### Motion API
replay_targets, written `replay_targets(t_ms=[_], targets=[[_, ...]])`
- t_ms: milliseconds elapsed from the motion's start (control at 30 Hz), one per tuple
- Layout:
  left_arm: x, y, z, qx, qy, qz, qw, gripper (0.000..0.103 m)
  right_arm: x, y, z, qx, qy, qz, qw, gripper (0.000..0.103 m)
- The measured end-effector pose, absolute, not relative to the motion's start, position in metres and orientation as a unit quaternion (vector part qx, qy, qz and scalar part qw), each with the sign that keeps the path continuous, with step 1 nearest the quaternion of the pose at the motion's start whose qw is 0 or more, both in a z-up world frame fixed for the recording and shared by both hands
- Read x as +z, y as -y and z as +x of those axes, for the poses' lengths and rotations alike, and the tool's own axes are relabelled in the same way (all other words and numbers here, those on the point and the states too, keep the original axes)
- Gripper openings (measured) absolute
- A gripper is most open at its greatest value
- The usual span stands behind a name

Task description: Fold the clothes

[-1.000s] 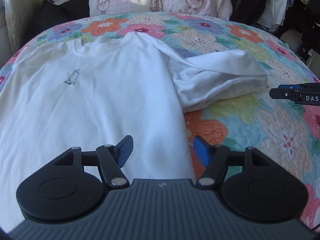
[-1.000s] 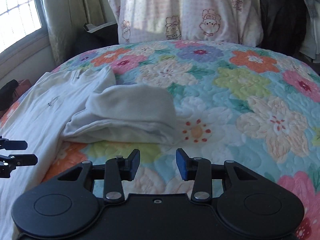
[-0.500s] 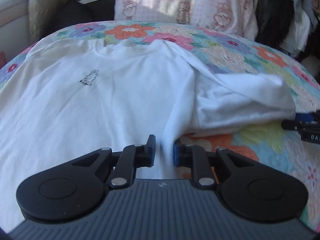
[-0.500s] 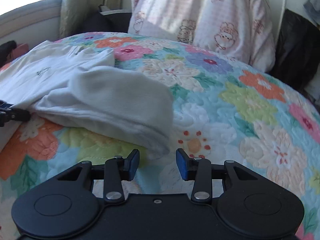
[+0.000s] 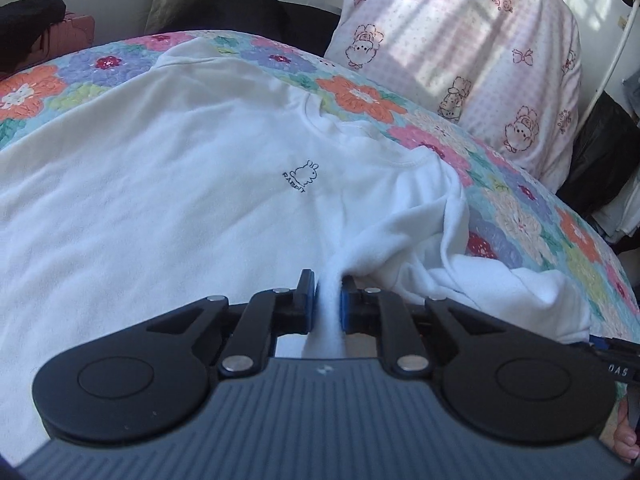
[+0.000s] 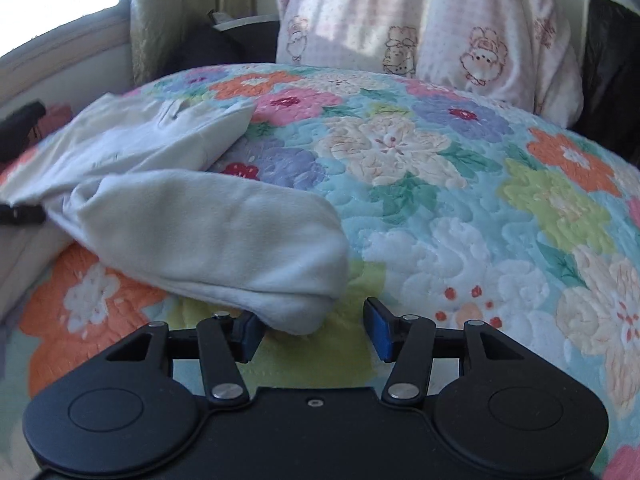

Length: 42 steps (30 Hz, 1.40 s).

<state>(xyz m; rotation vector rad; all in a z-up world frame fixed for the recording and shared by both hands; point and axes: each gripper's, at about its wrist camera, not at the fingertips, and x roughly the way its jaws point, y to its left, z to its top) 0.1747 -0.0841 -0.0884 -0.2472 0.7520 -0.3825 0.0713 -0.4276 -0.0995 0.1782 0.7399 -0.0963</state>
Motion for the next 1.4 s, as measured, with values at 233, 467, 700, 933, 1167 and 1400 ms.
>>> replay_targets(t_ms=[233, 467, 700, 933, 1167, 1400], targets=[[-0.079, 0.085, 0.169, -0.213, -0.368, -0.133, 0.895, 0.011, -0.064, 0.440, 0.075, -0.090, -0.303, 0.082, 0.945, 0.007], [-0.062, 0.123, 0.149, -0.305, -0.360, -0.126, 0.872, 0.007, 0.003, 0.436, 0.042, -0.233, -0.212, -0.117, 0.942, 0.000], [-0.070, 0.115, 0.156, -0.235, -0.385, -0.107, 0.886, 0.007, -0.006, 0.462, 0.027, -0.130, -0.278, 0.010, 0.952, 0.005], [-0.082, 0.084, 0.173, -0.228, -0.398, -0.143, 0.877, 0.007, -0.079, 0.453, 0.044, -0.074, -0.367, 0.147, 0.916, 0.053], [-0.089, 0.083, 0.173, -0.234, -0.404, -0.155, 0.871, 0.007, -0.109, 0.432, 0.069, -0.050, -0.408, 0.112, 0.905, 0.047], [-0.075, 0.073, 0.164, -0.273, -0.368, -0.178, 0.871, 0.007, -0.075, 0.482, 0.022, -0.164, -0.351, 0.051, 0.920, 0.012]])
